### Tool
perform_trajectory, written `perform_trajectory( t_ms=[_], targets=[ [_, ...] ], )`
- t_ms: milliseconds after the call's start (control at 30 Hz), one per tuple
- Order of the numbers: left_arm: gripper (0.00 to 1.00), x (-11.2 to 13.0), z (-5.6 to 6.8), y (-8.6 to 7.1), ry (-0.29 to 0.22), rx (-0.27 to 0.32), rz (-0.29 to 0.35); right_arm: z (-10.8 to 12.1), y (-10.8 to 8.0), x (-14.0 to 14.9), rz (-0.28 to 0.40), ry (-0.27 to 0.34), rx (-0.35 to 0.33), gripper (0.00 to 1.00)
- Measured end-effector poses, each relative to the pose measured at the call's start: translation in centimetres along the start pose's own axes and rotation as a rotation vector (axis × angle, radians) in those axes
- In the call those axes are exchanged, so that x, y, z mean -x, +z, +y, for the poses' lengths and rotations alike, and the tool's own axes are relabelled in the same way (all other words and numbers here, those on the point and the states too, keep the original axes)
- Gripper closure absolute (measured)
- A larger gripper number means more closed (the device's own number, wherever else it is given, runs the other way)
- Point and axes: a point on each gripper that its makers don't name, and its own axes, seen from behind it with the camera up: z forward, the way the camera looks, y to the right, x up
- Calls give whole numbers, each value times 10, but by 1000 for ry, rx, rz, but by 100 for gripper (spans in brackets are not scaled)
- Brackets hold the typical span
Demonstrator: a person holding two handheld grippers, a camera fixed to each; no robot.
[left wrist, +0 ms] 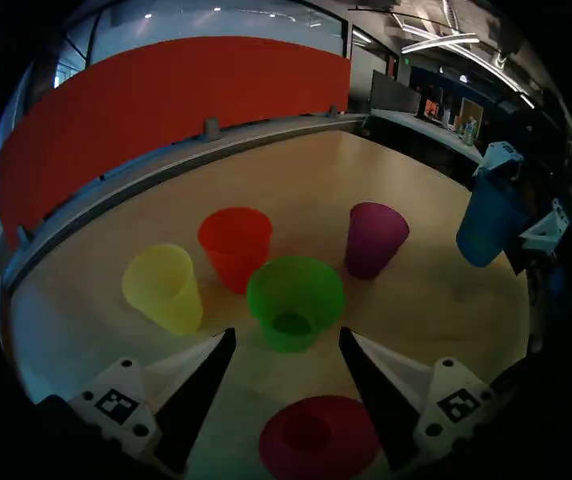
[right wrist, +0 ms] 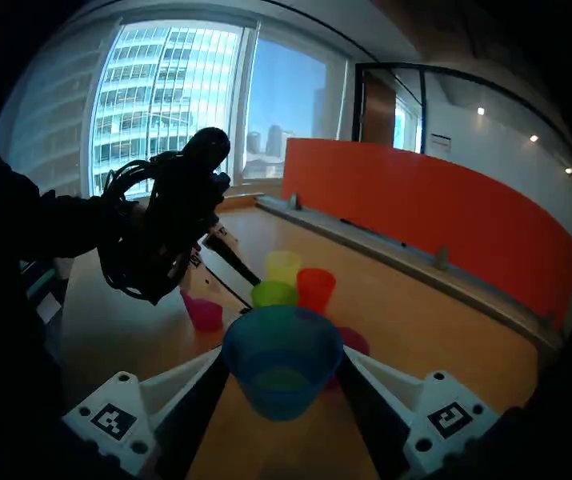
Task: Pour water
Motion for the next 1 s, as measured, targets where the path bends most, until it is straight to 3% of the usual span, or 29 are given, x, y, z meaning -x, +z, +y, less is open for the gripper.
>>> perform_trajectory(
  t_ms=[600,1000],
  targets=[
    [4,-12,9,19,0,12,2,5,-2,4,-9,0,6,9],
    [4,-17,7,28,-24,7,12,6,-1,5,-13,1,8,9]
  ],
)
